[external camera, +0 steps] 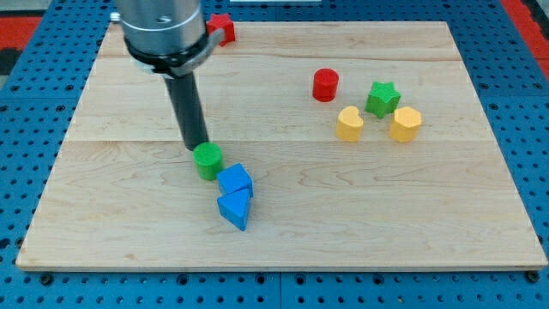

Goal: Push the red circle slightly to the top

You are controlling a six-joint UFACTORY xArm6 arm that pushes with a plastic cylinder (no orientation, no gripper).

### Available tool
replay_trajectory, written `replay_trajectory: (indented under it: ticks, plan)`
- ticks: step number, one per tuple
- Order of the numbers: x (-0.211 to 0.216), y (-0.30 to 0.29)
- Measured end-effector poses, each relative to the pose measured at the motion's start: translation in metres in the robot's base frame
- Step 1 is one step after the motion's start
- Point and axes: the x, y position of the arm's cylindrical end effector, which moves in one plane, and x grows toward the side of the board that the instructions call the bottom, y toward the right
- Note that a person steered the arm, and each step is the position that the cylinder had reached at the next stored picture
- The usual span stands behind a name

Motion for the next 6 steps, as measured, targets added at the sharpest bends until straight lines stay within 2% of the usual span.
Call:
replay_trajectory:
  ticks: [1, 2, 3, 6]
  plan:
    - [0.018, 0.007]
    - [-0.028, 0.066]
    - [-0.057, 0.122]
    - [-0.126, 0.183]
